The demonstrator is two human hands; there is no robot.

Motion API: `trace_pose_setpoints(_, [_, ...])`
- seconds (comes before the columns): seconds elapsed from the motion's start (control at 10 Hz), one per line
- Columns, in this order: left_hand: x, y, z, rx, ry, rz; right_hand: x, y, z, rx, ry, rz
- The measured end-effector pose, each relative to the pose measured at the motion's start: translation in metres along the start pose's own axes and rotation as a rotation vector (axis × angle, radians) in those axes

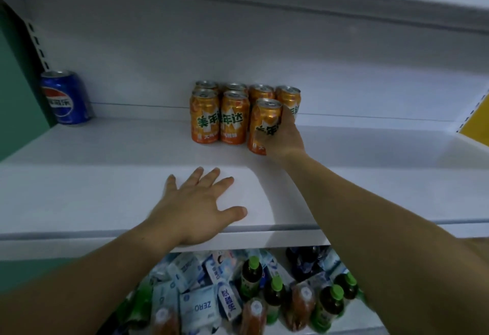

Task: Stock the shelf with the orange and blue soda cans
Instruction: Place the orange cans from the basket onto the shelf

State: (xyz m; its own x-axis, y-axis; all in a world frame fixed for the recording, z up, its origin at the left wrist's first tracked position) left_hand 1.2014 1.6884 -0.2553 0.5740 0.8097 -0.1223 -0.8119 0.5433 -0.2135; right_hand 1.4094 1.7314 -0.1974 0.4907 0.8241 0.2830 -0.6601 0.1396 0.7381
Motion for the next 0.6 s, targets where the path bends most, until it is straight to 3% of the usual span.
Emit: trace_pose_setpoints(0.6, [-0.004, -0.002, 0.003, -0.003, 0.02, 0.002, 0.037, -0.005, -0.02, 0.078, -0.013, 0.028])
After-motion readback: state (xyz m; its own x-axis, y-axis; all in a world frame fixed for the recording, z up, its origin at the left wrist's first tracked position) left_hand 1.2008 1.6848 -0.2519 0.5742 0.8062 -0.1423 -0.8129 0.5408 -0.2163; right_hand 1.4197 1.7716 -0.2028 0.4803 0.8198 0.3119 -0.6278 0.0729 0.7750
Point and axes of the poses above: each hand's wrist, its own x-axis towards the middle knuckle, its own z-axis out of the back of the hand, y = z × x, the point moved 7 cm from there along x, towards the middle knuckle, and after that the axes turned 4 degrees about -x, right-handed, at the moved point
